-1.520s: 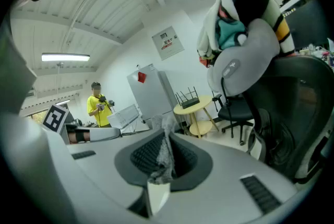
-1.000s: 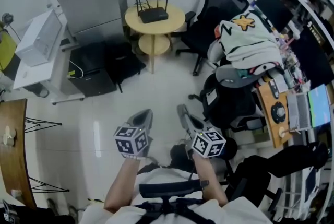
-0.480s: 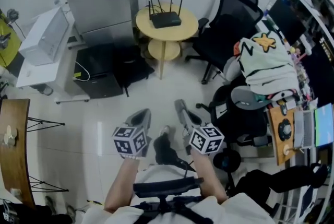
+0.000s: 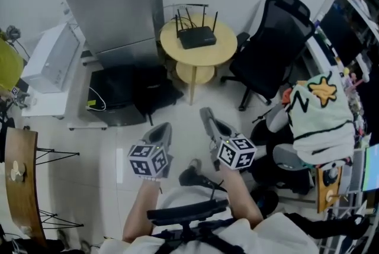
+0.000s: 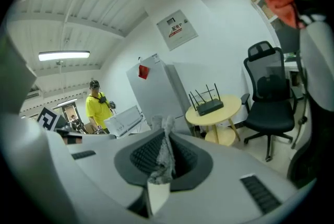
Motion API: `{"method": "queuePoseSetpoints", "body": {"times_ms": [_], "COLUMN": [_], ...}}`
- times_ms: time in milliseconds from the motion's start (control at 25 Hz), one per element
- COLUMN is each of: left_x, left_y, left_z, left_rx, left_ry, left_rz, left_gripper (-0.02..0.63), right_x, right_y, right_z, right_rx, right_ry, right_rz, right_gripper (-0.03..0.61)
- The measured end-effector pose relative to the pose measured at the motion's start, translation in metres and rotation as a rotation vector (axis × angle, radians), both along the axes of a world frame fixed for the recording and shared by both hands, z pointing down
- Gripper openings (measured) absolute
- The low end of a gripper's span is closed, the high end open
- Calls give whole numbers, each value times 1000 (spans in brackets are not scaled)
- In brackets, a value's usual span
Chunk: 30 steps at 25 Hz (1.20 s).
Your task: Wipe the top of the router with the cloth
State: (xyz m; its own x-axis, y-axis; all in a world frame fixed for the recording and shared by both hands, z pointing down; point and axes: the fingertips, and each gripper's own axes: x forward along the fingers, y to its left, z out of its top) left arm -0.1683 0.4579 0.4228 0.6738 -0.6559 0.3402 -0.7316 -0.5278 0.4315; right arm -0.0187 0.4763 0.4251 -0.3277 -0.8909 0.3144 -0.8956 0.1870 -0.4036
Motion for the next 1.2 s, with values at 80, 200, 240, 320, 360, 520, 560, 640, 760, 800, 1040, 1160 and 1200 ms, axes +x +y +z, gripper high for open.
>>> {"method": "queuePoseSetpoints", "body": {"times_ms": [80,200,240,320,360,520,560,640,760,800,1040,1160,1200], "left_x": [10,26,31,42,48,69,74,84,103,108,136,153,158], "left_y": [-25,-59,-69,-85,-91,-106,-111,-120,-132,-137,-182,-215,-227], "left_z": [1,3,2,1,2,6,7,8,13,14,18,22,24], "left_rx": [-3,-4,-3,-2,-4,-18,-20,-25,-33,-34,-37,-35,-34], "left_ry": [-5,-17,-18,-18,-20,-45,-47,-50,-51,-51,-40,-29,-25], "left_rz": [-14,-24,-26,-29,-27,4,9,19,40,49,86,101,106], "left_gripper": [-11,-11,-11,-11,-11,-11,-11,-11,-11,-11,-11,-11,-11], "right_x": [9,24,30,43,50,76,81,89,104,108,120,128,133], "right_y": [-27,-57,-66,-80,-86,-100,-104,-109,-113,-116,-151,-177,-186], "right_z": [-1,0,0,3,5,7,8,13,24,27,32,34,36], "right_rx": [3,9,11,10,8,17,16,-2,-32,-39,-46,-44,-43], "right_ry": [-8,-21,-25,-39,-52,-94,-103,-114,-107,-108,-99,-77,-76], "right_rz": [-12,-22,-22,-14,-5,43,49,59,77,80,46,31,28], "right_gripper": [37,37,35,37,37,35,35,35,35,37,37,37,37]}}
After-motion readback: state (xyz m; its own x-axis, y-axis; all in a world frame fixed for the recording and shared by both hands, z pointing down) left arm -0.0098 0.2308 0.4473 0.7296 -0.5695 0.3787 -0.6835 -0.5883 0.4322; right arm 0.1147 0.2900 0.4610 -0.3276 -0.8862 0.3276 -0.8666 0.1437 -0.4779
